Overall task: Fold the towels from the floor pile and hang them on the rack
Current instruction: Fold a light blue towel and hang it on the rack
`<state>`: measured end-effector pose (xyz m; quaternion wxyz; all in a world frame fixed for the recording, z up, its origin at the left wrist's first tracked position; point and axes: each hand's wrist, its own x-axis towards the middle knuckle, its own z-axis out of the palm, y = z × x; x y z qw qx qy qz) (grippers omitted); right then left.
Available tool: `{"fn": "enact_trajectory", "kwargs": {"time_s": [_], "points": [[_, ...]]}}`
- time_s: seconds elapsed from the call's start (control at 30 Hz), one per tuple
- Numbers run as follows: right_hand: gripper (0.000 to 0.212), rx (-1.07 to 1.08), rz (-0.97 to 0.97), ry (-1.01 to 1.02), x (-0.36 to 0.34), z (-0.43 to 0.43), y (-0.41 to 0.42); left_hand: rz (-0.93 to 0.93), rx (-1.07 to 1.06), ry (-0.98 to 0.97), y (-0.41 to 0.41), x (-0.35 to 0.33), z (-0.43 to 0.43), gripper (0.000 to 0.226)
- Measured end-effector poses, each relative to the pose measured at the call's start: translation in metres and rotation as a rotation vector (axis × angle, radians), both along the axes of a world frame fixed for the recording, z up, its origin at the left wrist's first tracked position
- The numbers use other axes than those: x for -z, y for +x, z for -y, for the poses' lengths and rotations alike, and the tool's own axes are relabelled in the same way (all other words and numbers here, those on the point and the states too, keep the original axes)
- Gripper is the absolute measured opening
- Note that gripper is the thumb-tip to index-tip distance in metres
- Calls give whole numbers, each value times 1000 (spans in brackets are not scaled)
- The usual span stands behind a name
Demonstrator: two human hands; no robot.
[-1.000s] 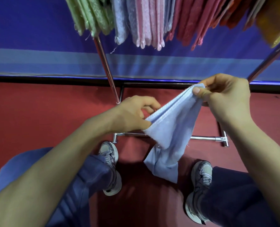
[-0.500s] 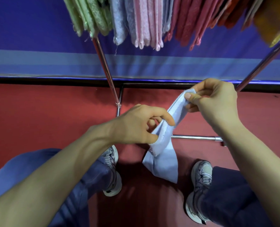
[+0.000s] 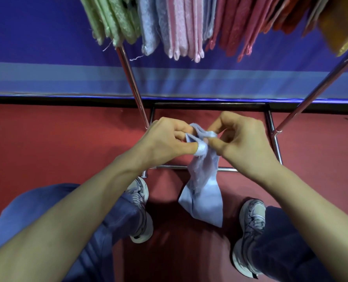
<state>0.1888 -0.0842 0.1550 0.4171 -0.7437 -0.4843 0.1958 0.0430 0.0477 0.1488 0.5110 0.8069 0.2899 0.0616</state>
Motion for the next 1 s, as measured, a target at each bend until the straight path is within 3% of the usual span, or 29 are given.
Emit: {"fn": "enact_trajectory", "kwargs": {"time_s": [0.13, 0.27, 0.43, 0.57, 0.83, 1.0], "points": [[15, -75, 18, -54, 0, 1, 0, -65, 22, -44, -1, 6, 0, 11], [16, -187, 74, -69, -1, 5, -4, -111, -23, -96, -1, 6, -2, 26], [27, -289, 167, -40, 10, 4, -4, -171, -31, -32, -2, 10, -3, 28], [26, -322, 301, -29, 21, 3, -9, -244, -57, 63, -1, 13, -1, 46], [18, -192, 294, -14, 24, 2, -17, -322, -48, 100, 0, 14, 1, 51], [11, -2, 157, -81, 15, 2, -5, -250, 32, -11, 2, 5, -6, 20]]}}
